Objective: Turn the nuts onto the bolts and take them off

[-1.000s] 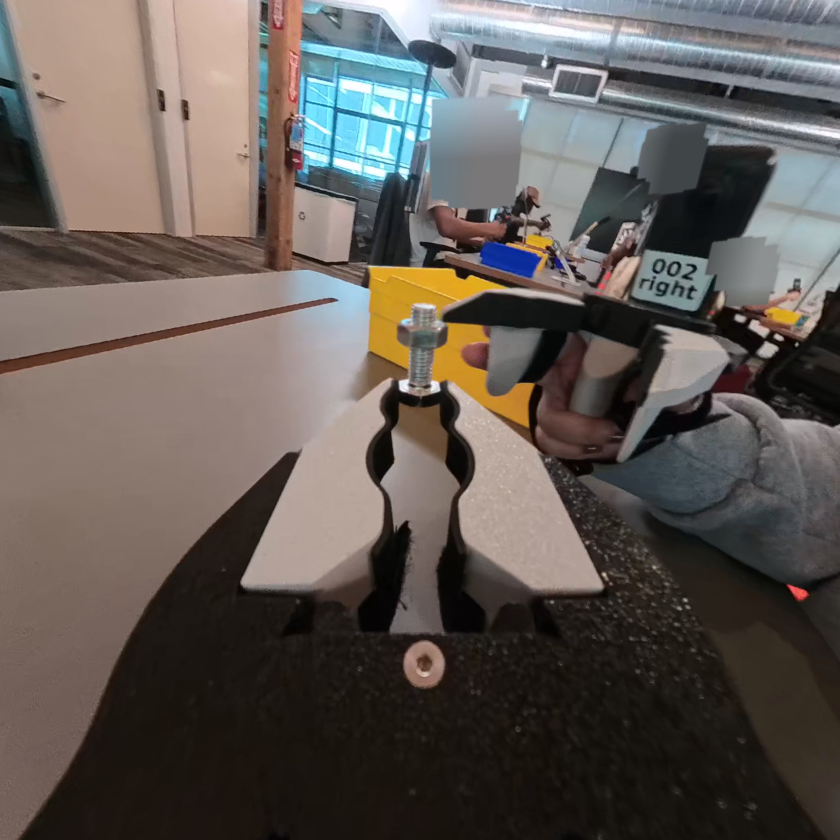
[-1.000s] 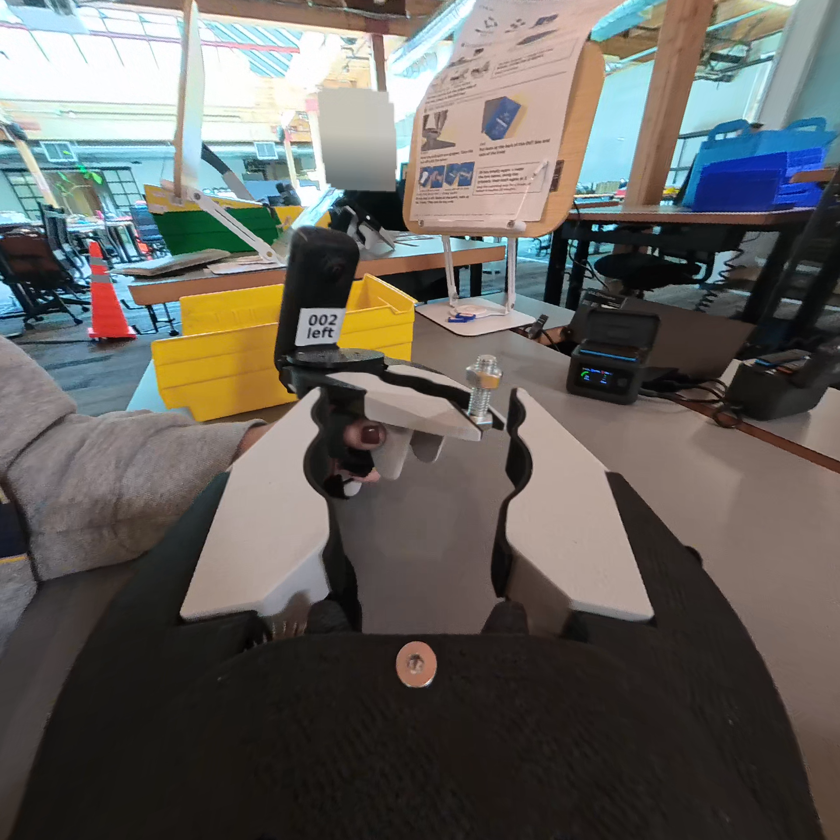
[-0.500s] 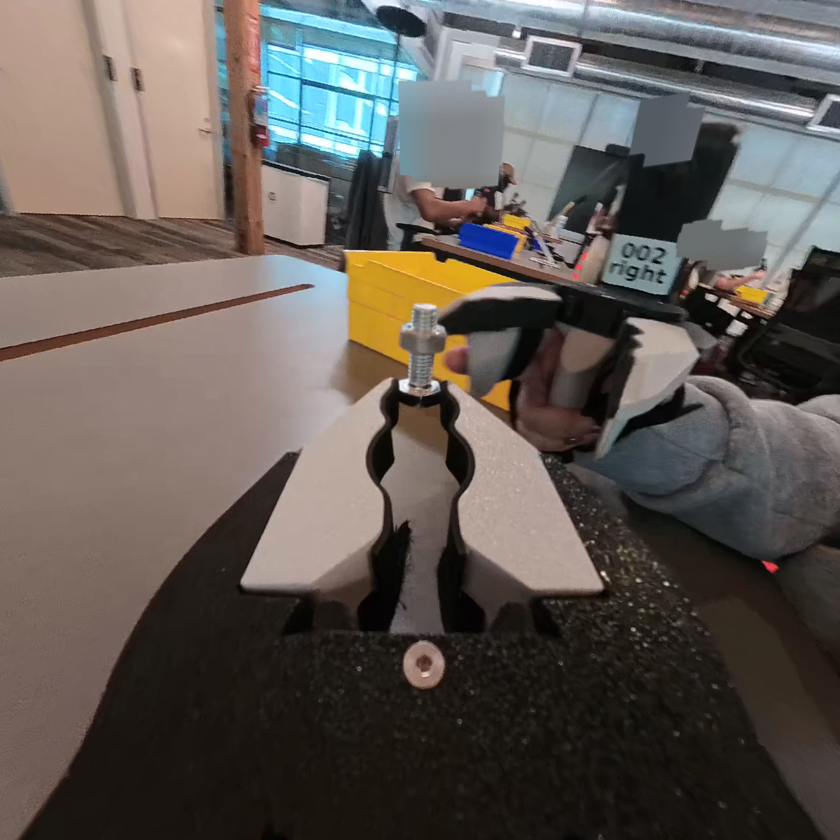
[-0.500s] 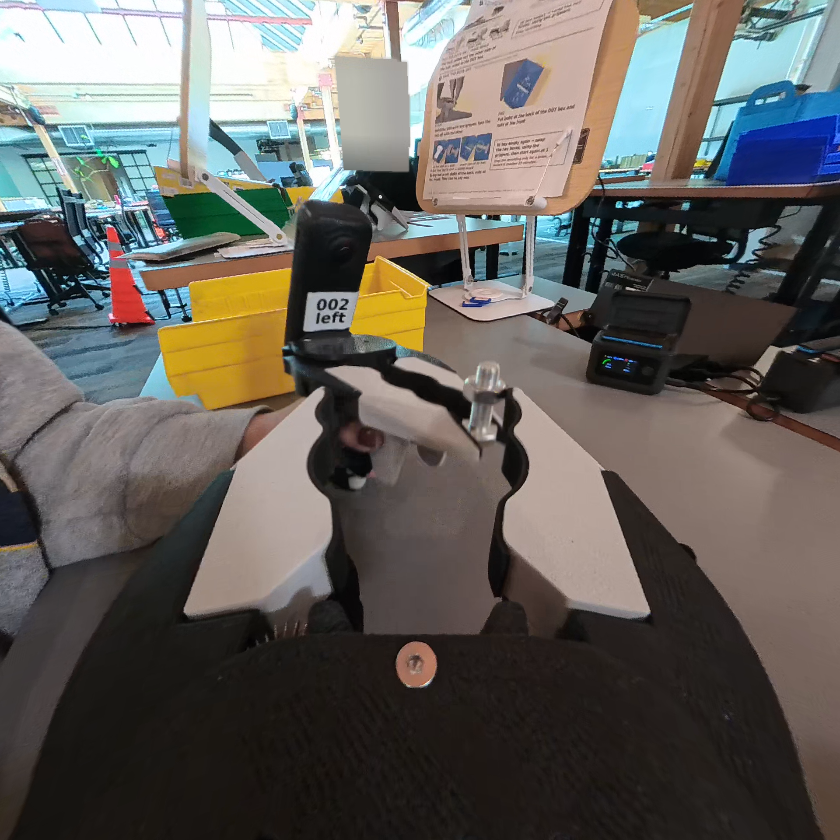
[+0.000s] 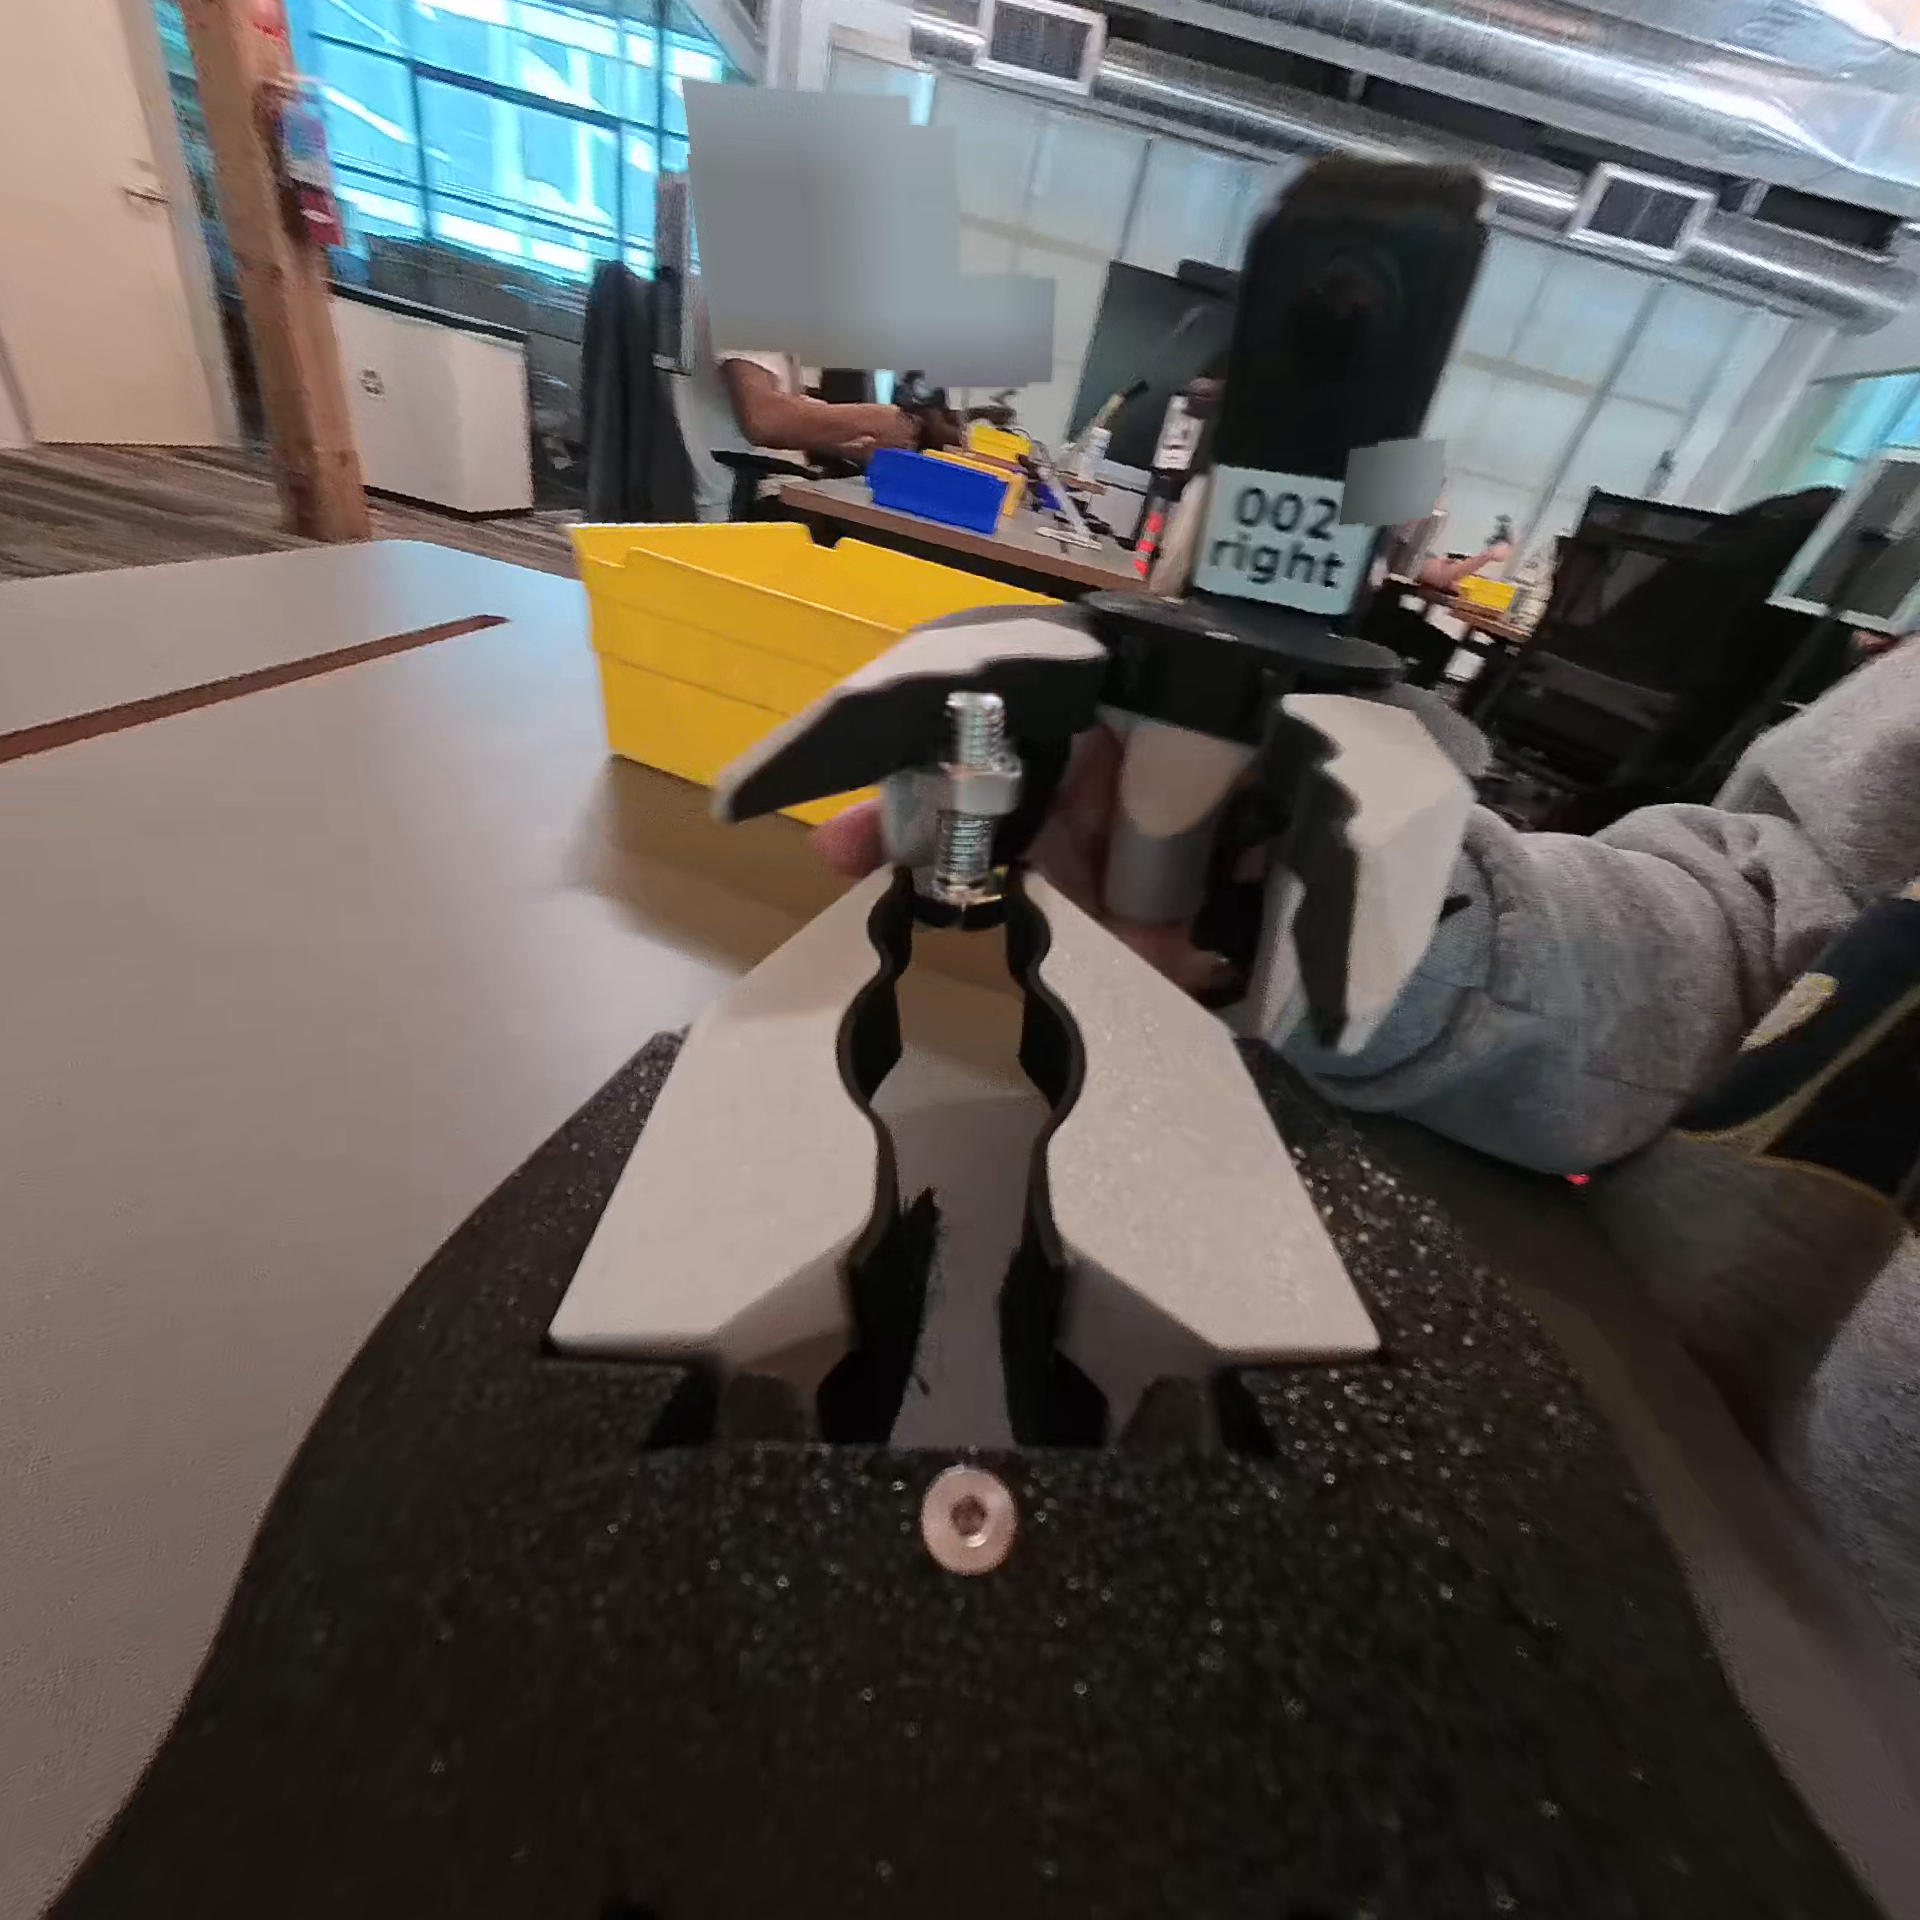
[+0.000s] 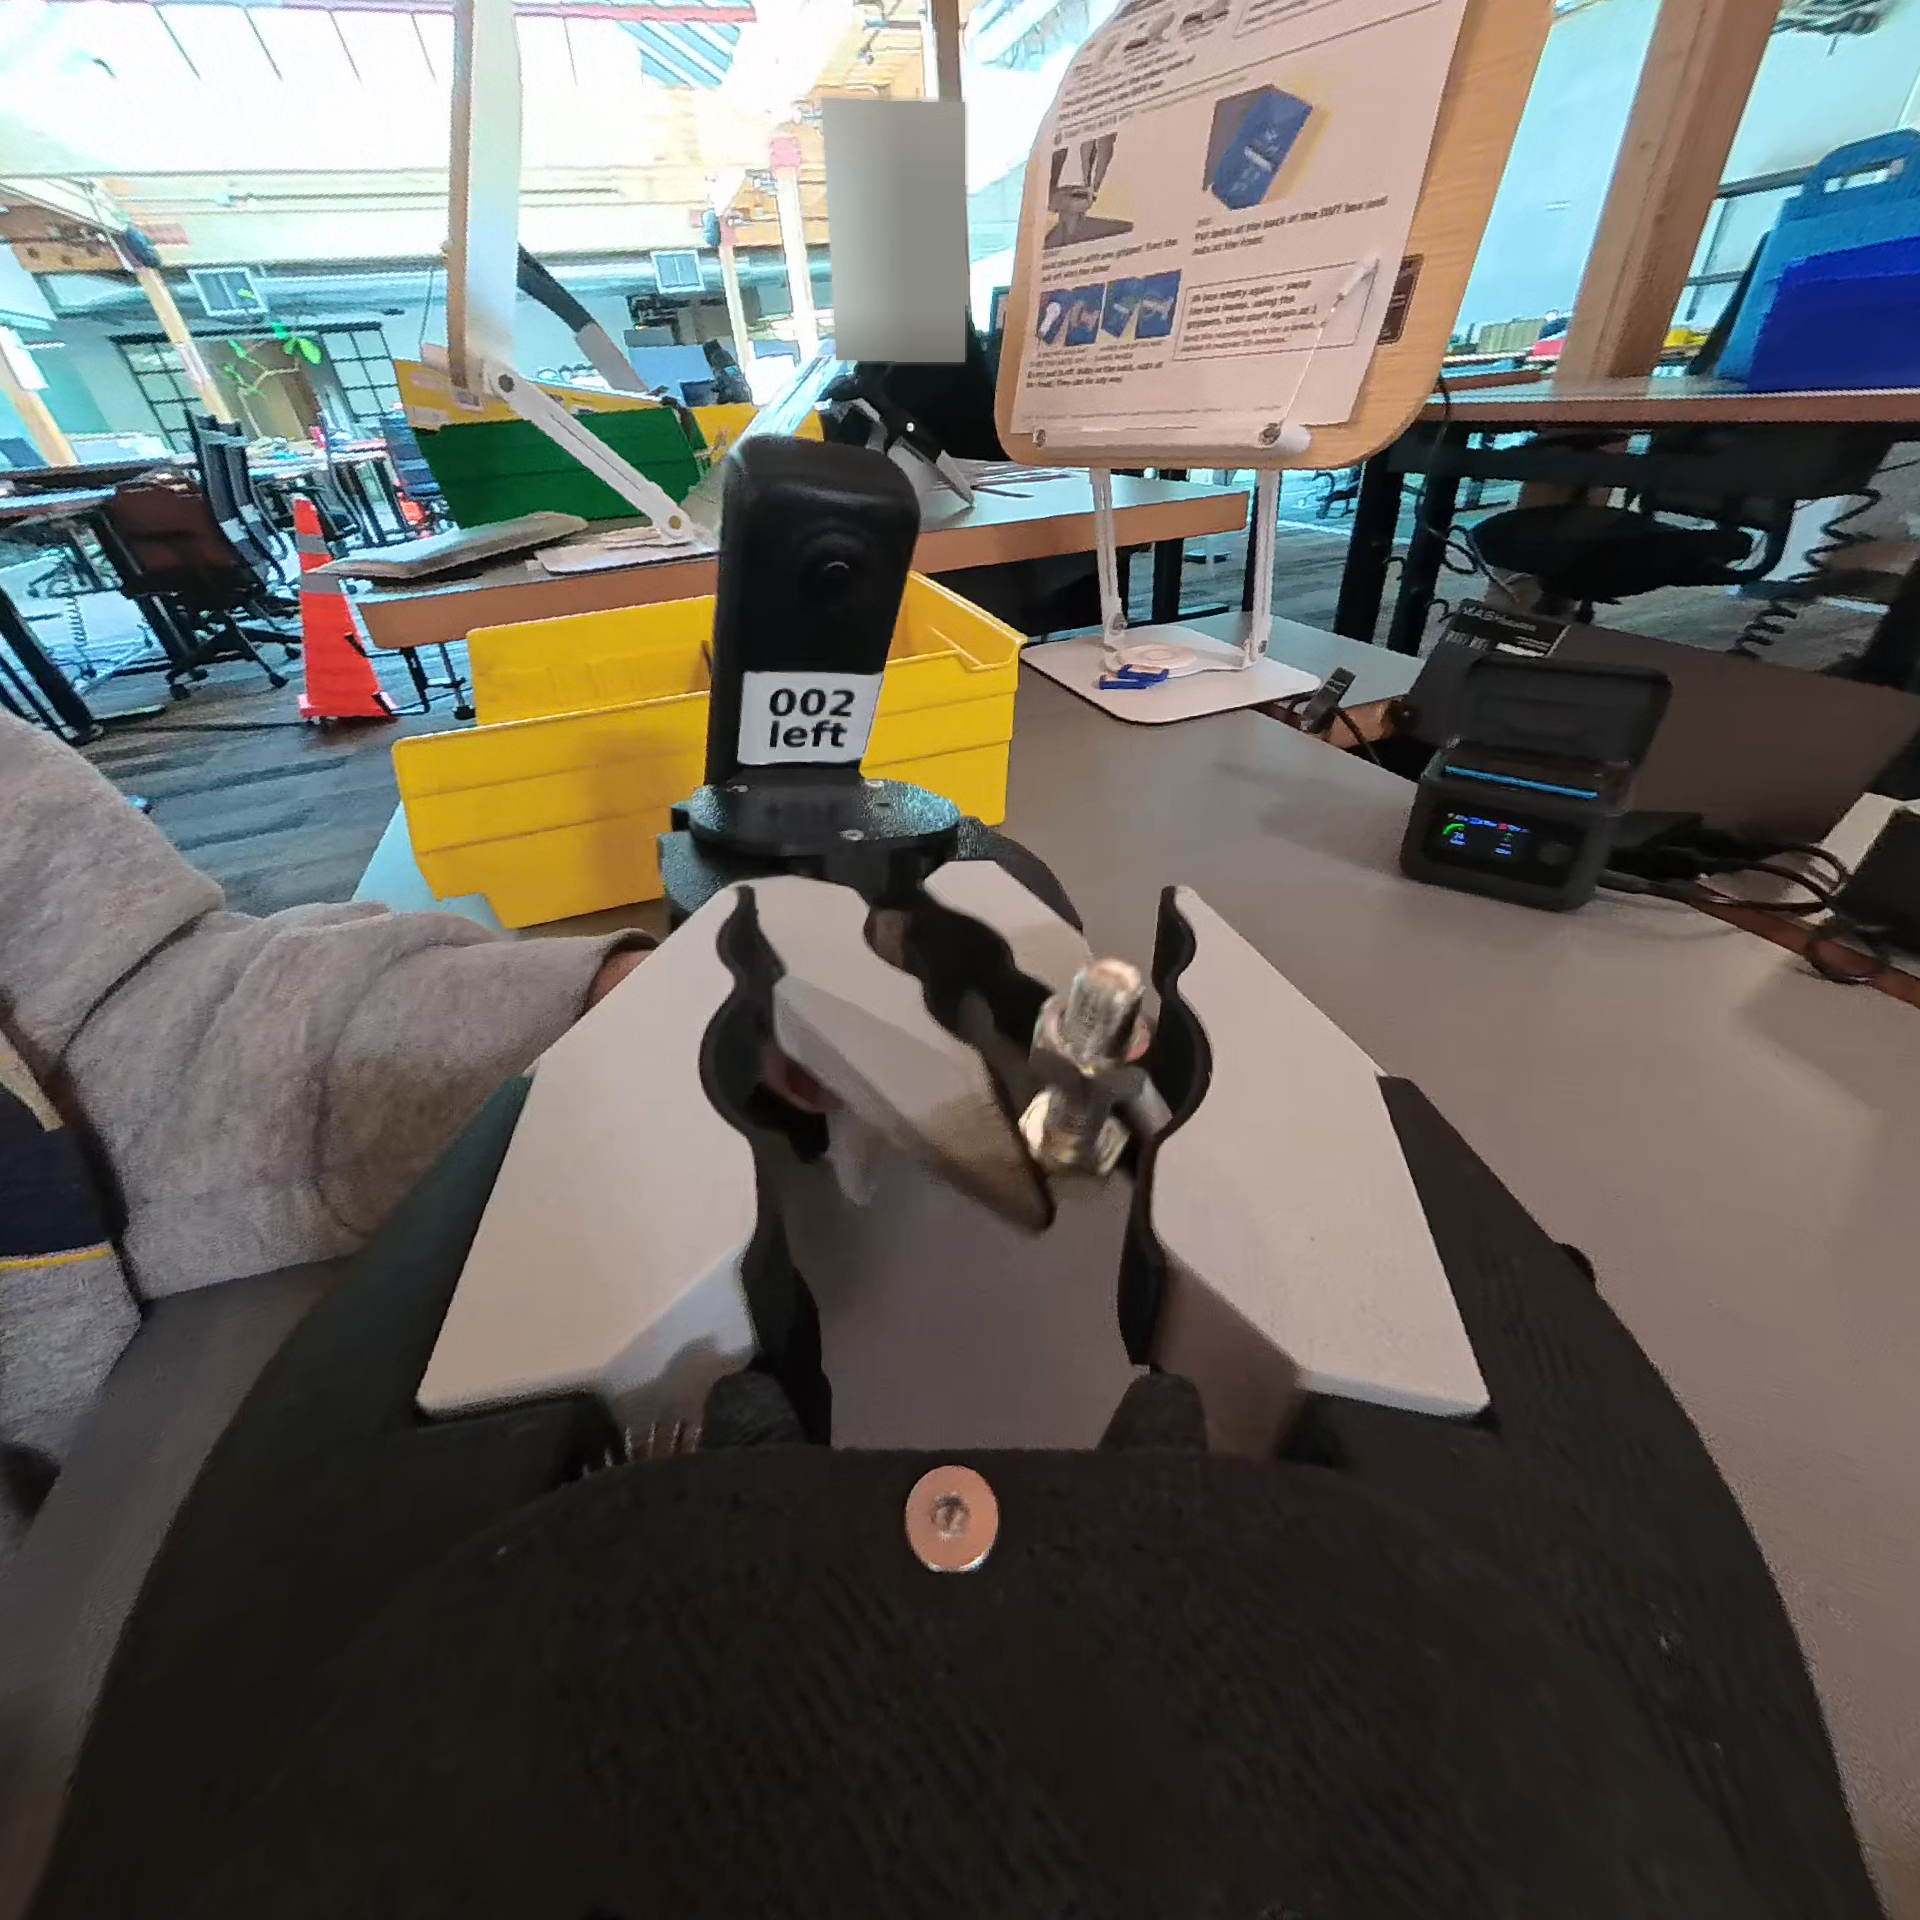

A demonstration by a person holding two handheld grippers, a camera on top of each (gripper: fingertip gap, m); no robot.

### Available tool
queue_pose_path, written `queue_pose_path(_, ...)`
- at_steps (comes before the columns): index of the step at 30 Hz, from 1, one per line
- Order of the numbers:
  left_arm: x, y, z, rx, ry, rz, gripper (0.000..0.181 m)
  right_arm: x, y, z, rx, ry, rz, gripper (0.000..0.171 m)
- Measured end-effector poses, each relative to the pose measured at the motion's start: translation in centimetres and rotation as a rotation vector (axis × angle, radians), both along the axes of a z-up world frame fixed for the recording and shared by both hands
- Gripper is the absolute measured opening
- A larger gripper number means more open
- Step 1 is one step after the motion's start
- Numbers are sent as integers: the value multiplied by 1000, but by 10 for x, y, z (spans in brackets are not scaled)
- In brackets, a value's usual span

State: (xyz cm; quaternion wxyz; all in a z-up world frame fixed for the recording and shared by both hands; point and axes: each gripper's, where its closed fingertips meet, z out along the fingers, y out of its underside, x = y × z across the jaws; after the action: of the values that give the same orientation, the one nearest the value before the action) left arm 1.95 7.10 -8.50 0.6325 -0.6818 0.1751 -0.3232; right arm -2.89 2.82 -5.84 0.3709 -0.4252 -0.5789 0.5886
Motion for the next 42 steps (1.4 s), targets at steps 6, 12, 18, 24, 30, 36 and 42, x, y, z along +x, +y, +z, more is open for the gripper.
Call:
queue_pose_path(6, -51, 4, 3, -7, -65, 188, 16, 22, 15, 7, -50, 38, -16, 64)
queue_pose_path(12, -7, -6, 6, 11, -38, -24, 16, 8, 13, 1, -30, 4, -37, 78)
queue_pose_path(18, -4, -4, 3, -8, -32, -24, 16, 1, -6, 1, -16, -1, 32, 78)
queue_pose_path(24, -61, 6, 3, -14, -64, 214, 16, 26, 0, 5, -6, 11, 63, 66)
queue_pose_path(30, -29, 5, -2, 16, 98, 139, 16, 12, 36, 9, -41, -4, -163, 35)
queue_pose_path(36, -19, 2, 1, 45, 118, 102, 16, 7, 33, 3, -32, -45, -163, 18)
queue_pose_path(42, -14, 0, 3, 63, 106, 73, 16, 9, 32, 2, -22, -65, -160, 8)
